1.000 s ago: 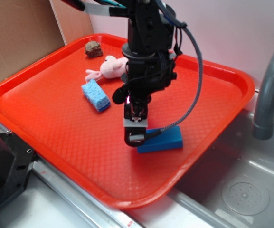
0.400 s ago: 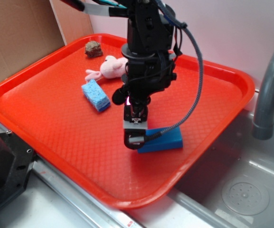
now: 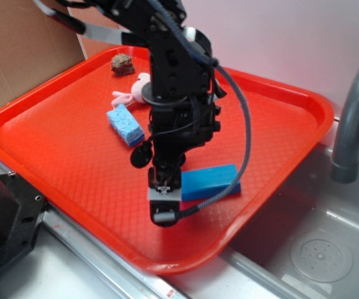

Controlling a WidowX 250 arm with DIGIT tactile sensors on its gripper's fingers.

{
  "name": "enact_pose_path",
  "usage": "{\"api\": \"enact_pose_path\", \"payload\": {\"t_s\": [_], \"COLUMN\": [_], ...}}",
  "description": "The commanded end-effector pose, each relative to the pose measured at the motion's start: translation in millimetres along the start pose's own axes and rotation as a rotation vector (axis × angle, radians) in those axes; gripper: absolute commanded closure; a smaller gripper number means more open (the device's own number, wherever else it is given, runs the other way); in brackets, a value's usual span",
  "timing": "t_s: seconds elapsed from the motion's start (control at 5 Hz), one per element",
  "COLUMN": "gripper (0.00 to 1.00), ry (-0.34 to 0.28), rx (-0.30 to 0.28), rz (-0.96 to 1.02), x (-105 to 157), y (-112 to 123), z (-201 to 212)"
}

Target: Grab the blue block.

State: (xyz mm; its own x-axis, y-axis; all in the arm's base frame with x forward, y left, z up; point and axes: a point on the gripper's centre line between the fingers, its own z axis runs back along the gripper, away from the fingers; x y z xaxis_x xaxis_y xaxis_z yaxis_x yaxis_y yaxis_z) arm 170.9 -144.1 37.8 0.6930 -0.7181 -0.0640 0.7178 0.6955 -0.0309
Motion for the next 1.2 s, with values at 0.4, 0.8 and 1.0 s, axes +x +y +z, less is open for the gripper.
{"api": "enact_pose_path", "payload": {"t_s": [0.4,0.8,1.0], "gripper": [0.00,1.00,1.00], "ry": [0.071,0.106,0.068], "rx": [-0.001,-0.012,-0.040], "rz": [0.026,0.077,0.151], "x": [42.0,21.9,-14.5], "y": [5.1,12.6,31.5], "z": [-24.6,-10.9,10.7]}}
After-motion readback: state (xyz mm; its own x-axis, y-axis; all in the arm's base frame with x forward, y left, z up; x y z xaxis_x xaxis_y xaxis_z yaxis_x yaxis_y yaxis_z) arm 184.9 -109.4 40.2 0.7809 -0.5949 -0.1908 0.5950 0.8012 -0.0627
